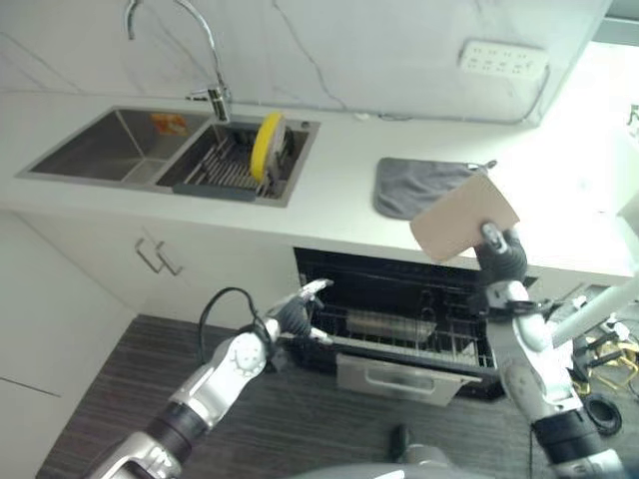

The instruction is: Place the dishes in the dishwasher.

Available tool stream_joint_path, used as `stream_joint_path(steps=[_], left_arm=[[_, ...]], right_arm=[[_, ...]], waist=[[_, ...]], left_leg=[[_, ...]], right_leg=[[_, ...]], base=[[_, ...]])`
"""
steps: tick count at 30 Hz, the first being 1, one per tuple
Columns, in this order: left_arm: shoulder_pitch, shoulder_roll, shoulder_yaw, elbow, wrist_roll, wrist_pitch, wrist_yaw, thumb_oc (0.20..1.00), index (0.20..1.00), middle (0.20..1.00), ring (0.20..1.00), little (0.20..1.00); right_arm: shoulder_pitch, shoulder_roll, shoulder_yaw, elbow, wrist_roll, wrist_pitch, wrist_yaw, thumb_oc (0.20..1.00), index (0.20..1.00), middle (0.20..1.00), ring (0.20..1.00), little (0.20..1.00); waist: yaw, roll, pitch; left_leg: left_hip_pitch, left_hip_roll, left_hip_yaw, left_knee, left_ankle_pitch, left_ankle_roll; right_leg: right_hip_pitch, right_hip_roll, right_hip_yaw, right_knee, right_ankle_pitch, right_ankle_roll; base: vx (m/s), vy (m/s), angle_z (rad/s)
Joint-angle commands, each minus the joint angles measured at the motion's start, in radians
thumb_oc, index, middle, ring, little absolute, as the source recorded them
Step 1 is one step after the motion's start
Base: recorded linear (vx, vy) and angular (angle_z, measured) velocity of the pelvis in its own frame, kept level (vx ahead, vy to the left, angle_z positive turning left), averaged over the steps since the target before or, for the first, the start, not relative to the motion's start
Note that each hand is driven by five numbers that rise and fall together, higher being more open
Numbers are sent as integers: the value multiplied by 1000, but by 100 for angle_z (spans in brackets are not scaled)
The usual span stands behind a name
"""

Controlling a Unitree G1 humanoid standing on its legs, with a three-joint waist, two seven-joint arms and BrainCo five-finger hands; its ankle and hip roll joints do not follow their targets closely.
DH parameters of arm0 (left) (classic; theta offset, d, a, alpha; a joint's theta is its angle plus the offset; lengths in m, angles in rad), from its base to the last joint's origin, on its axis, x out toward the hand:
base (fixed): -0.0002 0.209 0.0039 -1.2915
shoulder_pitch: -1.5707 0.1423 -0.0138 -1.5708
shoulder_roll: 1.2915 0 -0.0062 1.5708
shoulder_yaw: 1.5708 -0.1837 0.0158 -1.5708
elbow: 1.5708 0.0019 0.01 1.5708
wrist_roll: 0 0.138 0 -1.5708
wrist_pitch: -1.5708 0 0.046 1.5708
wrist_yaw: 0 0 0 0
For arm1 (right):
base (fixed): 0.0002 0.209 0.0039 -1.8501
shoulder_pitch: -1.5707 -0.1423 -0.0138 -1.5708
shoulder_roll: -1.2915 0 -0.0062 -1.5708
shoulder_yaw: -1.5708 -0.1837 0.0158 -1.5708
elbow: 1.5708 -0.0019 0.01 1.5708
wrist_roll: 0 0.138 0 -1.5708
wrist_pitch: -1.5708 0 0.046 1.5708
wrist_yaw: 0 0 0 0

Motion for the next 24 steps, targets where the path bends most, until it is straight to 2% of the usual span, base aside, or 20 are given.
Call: stream_joint_path(steps=[1, 2, 3, 4, 5, 7, 10, 13, 19, 24], left_arm=[[-51, -5, 2, -60, 10, -16, 4, 1000, 1000, 1000, 1000, 1000], [-47, -4, 5, -67, 11, -19, -7, 1000, 1000, 1000, 1000, 1000], [-48, -1, 2, -71, 5, -18, -8, 1000, 1000, 1000, 1000, 1000], [-53, -7, -4, -71, 9, -14, -11, 1000, 1000, 1000, 1000, 1000], [-72, -7, -19, -63, 19, -8, -12, 1000, 1000, 1000, 1000, 1000], [-94, -3, -42, -53, 19, 7, -20, 1000, 1000, 1000, 1000, 1000], [-88, 5, -32, -51, 22, 11, -24, 1000, 1000, 1000, 1000, 1000], [-67, 22, -8, -52, 30, 2, -52, 1000, 1000, 1000, 1000, 1000], [-42, 36, 7, -86, 45, 14, -79, 1000, 1000, 1000, 1000, 1000], [-59, 46, 14, -99, 47, 12, -59, 1000, 1000, 1000, 1000, 1000]], right_arm=[[-15, -36, -18, -99, -10, -52, 3, 200, 200, 200, 200, 200], [-14, -38, -18, -96, -14, -59, 7, 200, 200, 200, 200, 200], [-18, -42, -16, -96, -5, -63, 9, 200, 200, 200, 200, 200], [-19, -43, -6, -102, -1, -67, 1, 200, 200, 200, 200, 200], [-26, -51, 2, -106, 10, -76, -11, 200, 200, 200, 200, 200], [-23, -51, 7, -109, 46, -76, -1, 200, 200, 200, 200, 200], [18, -51, -3, -149, 47, -64, 36, 200, 200, 200, 200, 200], [52, -33, -18, -183, 29, -55, 22, 200, 200, 200, 200, 200], [51, -13, -9, -199, 2, -40, -3, 200, 200, 200, 200, 200], [16, -12, 11, -180, -6, -63, -27, 200, 200, 200, 200, 200]], waist=[[-19, -8, -23], [-19, -3, -19], [-20, 12, -10], [-18, 17, 0], [-26, 19, 5], [-32, 24, 5], [-45, 33, -3], [-43, 35, -14], [-29, 33, -10], [-13, 31, 15]], left_leg=[[-190, 44, -61, 194, 153, -43], [-210, 53, -65, 174, 168, -47], [-226, 65, -62, 57, 207, -59], [-245, 71, -64, 1, 258, -72], [-238, 74, -38, -69, 237, -68], [-202, 64, -20, -141, 231, -64], [-172, 50, -21, -153, 208, -57], [-137, 25, -42, -153, 170, -43], [-137, 15, -44, -153, 146, -33], [-163, 18, -42, -153, 146, -30]], right_leg=[[56, -36, 94, -51, -28, 41], [62, -34, 93, -68, -23, 38], [64, -29, 91, -73, -31, 43], [71, -32, 81, -73, -36, 46], [69, -50, 56, -73, -38, 59], [68, -72, 34, -73, -33, 76], [65, -83, 19, -73, -29, 90], [62, -96, 23, -73, -24, 103], [50, -117, 17, -73, -23, 118], [24, -126, 14, -73, -15, 122]], base=[[168, -139, -32], [147, 83, -51], [140, 175, -46], [125, 283, -46], [66, 227, -36], [90, 249, -38], [106, 157, -14], [156, 55, -2], [65, 4, 15], [-24, -13, 0]])
